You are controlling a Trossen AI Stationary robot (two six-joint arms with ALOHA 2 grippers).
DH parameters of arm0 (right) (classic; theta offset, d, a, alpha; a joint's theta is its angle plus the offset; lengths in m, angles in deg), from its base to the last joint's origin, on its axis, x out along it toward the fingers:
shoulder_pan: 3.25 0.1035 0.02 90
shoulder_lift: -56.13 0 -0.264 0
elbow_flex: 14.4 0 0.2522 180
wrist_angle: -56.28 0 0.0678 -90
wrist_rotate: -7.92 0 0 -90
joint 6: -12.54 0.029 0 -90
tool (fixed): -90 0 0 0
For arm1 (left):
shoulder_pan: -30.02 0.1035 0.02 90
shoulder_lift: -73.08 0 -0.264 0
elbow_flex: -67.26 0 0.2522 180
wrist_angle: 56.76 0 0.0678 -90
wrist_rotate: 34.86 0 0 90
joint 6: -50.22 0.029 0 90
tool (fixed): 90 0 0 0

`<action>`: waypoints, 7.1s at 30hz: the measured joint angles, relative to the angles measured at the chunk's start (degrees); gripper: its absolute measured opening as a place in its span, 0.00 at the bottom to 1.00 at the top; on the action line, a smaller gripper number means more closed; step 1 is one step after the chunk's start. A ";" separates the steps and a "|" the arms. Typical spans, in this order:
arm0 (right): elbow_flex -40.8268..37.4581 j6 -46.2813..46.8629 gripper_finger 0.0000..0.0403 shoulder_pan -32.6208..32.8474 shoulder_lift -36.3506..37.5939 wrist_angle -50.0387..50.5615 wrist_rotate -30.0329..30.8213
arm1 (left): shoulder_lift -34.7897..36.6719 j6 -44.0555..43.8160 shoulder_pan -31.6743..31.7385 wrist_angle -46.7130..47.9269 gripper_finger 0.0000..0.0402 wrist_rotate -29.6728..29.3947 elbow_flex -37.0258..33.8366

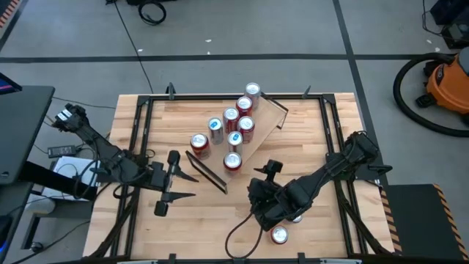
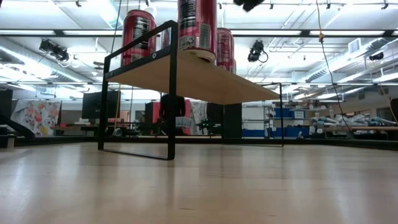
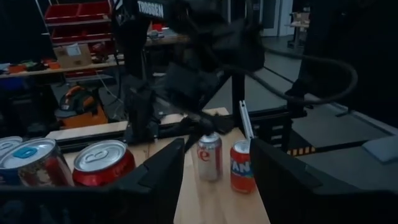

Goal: Place canned beverage on shelf
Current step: Put the red and black soda can on the shelf aligned with the other red and black soda can, then put the red-silver soda can on the shelf aligned with the other red-silver soda can

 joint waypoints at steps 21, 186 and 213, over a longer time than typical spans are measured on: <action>-7.69 -6.08 0.69 -3.44 0.92 -15.57 -1.65 | 0.03 1.72 -1.06 1.53 0.48 -0.02 0.02; -11.44 35.85 0.85 3.34 9.31 5.04 -43.94 | -18.42 -6.27 -5.60 39.36 0.48 4.07 16.79; -26.34 51.11 0.86 8.03 9.38 -5.37 -46.12 | -18.38 -3.31 -5.54 39.41 0.48 4.06 16.81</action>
